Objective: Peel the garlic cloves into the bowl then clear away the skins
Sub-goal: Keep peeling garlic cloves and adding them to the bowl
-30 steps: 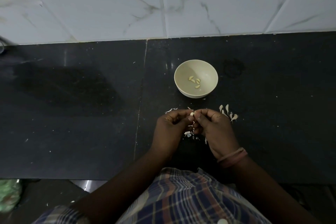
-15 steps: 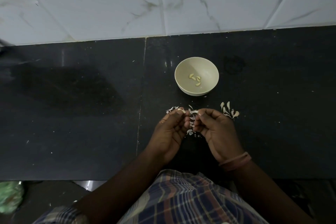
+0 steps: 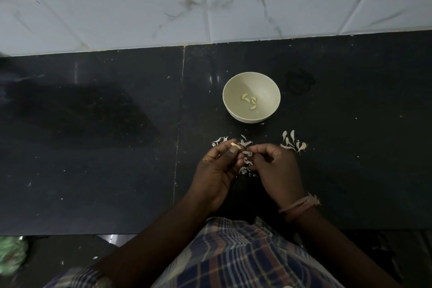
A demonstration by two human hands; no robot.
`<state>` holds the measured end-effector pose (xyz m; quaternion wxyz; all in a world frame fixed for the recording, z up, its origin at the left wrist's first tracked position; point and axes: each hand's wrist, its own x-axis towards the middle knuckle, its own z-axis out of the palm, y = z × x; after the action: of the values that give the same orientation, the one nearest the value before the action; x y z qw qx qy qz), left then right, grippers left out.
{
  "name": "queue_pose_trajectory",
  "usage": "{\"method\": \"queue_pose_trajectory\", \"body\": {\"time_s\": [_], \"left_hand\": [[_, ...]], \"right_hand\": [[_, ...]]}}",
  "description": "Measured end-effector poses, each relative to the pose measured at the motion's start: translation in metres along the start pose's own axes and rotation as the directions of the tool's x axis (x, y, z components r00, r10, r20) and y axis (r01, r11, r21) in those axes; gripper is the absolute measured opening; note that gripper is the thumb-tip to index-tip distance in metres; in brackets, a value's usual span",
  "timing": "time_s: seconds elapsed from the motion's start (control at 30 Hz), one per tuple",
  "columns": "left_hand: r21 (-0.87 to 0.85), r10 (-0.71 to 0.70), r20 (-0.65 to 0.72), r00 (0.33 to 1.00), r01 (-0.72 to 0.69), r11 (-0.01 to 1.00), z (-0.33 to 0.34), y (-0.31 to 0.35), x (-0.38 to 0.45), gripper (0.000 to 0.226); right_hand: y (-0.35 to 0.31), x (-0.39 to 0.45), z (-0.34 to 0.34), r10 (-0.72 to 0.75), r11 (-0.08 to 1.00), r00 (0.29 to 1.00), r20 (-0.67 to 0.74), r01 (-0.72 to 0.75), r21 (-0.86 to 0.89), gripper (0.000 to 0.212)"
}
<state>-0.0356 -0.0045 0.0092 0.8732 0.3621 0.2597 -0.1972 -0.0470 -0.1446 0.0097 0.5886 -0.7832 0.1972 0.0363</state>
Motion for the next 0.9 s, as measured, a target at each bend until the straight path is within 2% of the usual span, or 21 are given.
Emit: {"method": "queue_pose_trajectory", "body": {"time_s": [0.13,0.23,0.4,0.47,0.53,0.7,0.9], "left_hand": [[0.017,0.015,0.014,1.000,-0.015,1.000,-0.001,-0.002,0.003,0.029],[0.044,0.036,0.016,0.999,-0.037,0.998,0.000,-0.002,0.005,0.027],[0.084,0.070,0.022,0.997,-0.072,0.994,0.003,-0.002,0.008,0.025],[0.112,0.084,0.031,0.996,-0.087,0.990,0.003,-0.002,0.009,0.023],[0.145,0.097,0.043,0.994,-0.103,0.984,0.003,0.000,0.010,0.023],[0.210,0.132,0.060,0.989,-0.142,0.968,0.002,0.007,0.012,0.026],[0.253,0.172,0.042,0.984,-0.177,0.951,0.008,0.003,0.017,0.020]], "right_hand": [[-0.003,0.000,-0.002,-0.101,0.994,0.994,-0.032,0.099,-0.033,0.013],[-0.009,0.001,-0.006,-0.182,0.973,0.983,-0.025,0.176,-0.150,0.005],[-0.010,0.008,-0.006,-0.286,0.917,0.958,-0.032,0.264,-0.298,0.012],[-0.011,0.011,-0.006,-0.260,0.933,0.965,-0.037,0.241,-0.269,0.004],[-0.014,0.011,-0.004,-0.214,0.958,0.976,-0.038,0.202,-0.205,0.009],[-0.024,0.010,-0.001,-0.227,0.961,0.974,-0.003,0.224,-0.160,0.018],[-0.031,0.010,-0.004,-0.270,0.953,0.963,-0.004,0.267,-0.144,0.004]]}}
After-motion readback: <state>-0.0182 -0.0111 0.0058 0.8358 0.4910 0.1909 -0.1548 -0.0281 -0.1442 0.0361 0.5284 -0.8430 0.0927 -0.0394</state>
